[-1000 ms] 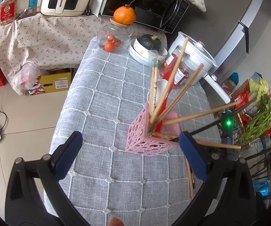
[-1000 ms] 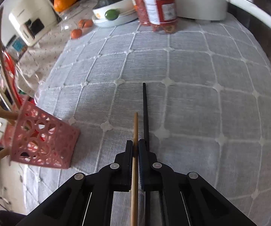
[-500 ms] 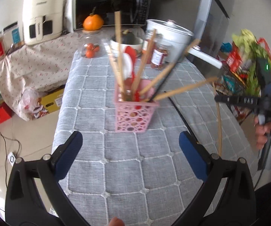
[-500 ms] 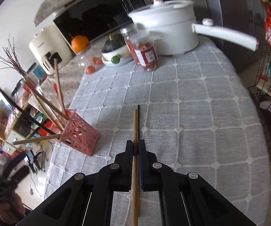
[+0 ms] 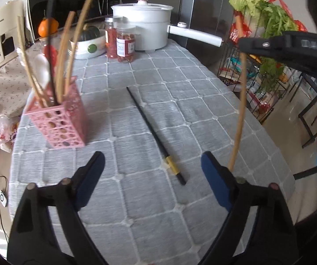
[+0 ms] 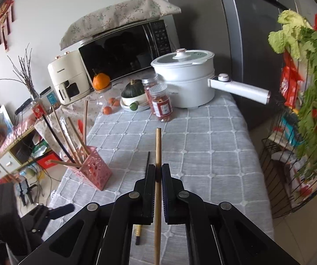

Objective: Organize utensils
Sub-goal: 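Grasp a black yellow-banded chopstick with the left tool while the right tool lifts its chopstick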

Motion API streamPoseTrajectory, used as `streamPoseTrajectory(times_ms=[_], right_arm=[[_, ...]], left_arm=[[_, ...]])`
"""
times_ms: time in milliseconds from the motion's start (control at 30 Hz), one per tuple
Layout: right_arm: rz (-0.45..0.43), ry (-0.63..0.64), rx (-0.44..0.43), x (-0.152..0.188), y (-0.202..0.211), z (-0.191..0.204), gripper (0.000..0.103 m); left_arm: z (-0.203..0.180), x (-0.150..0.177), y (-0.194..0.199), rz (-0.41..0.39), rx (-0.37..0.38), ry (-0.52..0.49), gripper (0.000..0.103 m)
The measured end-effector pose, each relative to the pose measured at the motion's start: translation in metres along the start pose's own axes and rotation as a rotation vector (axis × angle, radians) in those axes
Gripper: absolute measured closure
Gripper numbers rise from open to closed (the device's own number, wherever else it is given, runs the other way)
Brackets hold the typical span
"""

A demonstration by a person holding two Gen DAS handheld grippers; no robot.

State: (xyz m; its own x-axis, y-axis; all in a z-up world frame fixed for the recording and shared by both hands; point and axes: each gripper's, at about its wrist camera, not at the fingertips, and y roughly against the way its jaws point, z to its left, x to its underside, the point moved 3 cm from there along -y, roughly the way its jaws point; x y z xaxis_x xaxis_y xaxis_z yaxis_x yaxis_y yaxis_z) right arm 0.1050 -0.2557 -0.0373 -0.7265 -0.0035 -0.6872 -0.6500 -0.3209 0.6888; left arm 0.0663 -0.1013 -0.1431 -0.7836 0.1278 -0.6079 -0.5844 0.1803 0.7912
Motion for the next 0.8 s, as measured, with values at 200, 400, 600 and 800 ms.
streamPoseTrajectory(times_ms=[200,400,600,800], right_arm=[[-0.058,-0.065,0.036,-0.010,0.014,-0.028,0.098],[-0.054,-0.099,0.036,-0.011,0.007,-0.045,0.098],[-0.052,-0.167,-0.001,-0.012,0.000,-0.059,0.098],[-0.047,-0.192,-0.002,-0.012,-0.005,-0.068,0.098]], left_arm=[[-0.005,-0.026,-0.066,0.063,-0.071,0.104,0.047],[0.015,-0.053,-0.126,0.140,-0.180,0.201,0.063],[0.018,-0.068,-0.150,0.186,-0.220,0.191,0.075],[0.008,-0.074,-0.153,0.210,-0.190,0.163,0.096]])
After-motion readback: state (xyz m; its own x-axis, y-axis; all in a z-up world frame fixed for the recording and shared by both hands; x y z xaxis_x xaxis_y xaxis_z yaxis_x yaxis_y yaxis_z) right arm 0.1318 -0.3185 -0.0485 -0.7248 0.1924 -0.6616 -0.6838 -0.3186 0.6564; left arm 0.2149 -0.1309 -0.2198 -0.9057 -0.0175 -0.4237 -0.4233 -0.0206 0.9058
